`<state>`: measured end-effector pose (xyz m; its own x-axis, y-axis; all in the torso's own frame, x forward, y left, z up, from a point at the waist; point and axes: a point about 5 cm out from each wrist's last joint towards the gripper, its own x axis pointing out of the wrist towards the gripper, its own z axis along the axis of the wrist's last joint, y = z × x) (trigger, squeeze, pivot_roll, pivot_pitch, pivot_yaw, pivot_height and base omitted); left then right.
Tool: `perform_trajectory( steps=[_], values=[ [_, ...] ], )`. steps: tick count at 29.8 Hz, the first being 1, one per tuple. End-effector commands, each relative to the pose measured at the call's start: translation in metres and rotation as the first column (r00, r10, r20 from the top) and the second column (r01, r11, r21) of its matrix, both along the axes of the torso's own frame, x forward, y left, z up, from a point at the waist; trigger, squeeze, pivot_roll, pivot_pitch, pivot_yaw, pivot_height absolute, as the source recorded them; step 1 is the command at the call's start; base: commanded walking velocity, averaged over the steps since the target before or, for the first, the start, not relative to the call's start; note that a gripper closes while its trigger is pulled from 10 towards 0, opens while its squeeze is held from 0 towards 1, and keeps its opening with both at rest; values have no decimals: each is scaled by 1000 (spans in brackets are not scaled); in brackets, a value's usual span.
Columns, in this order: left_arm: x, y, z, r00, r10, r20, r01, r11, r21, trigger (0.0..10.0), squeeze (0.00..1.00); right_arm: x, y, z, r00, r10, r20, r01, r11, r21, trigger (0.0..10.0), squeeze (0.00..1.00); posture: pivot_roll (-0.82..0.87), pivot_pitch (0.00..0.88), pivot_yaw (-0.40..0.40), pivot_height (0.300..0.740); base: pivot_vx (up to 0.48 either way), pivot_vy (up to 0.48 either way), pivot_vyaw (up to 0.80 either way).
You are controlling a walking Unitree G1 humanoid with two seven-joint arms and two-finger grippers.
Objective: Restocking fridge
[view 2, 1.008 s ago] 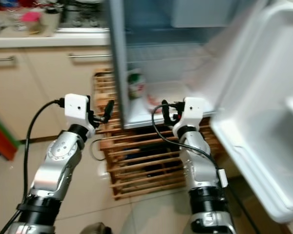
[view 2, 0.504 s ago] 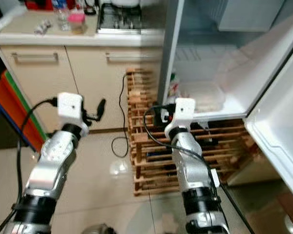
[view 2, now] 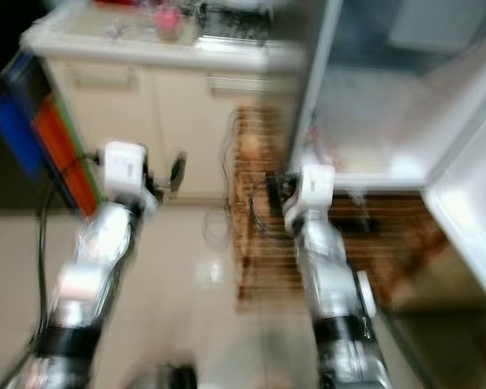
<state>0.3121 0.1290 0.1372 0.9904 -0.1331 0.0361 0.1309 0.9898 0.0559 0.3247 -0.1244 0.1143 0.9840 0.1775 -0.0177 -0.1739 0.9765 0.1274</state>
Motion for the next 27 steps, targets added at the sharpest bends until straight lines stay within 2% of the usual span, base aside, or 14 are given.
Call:
perform_trajectory(
  steps=[1, 2, 5, 11, 20, 27],
  values=[
    [3, -7, 10, 999, -30, 41, 30, 1000, 0, 10000, 0, 0, 0, 1, 1000, 4, 3, -4, 1000, -13, 10000, 0, -13, 0, -15, 740, 0, 0, 0],
    [3, -8, 10, 999, -35, 40, 35, 999, -8, 10000, 0, 0, 0, 1, 1000, 8, 4, -8, 1000, -16, 10000, 0, -14, 0, -15, 740, 0, 0, 0],
    [2, -10, 11, 997, -56, 48, 54, 998, 31, 10000, 0, -1, 5, 2, 999, 34, 17, -34, 999, -31, 10000, 0, -15, 0, -15, 740, 0, -90, 0],
    [-2, -15, 11, 995, -85, 60, 86, 996, -16, 10000, 0, -3, 8, 1, 999, 51, 14, -51, 998, -29, 10000, 0, -18, 0, -17, 740, 0, -480, 0],
    [-3, -18, 12, 993, -100, 64, 102, 995, -22, 10000, 0, -1, 8, 1, 999, 54, 8, -54, 998, -31, 10000, 0, -15, 0, -15, 740, 0, -480, 0],
    [-2, -15, 12, 994, -81, 66, 83, 996, -17, 10000, 0, -2, 8, -3, 998, 60, -2, -60, 998, -31, 10000, 0, -6, 0, -11, 740, 0, 0, 0]
  ],
)
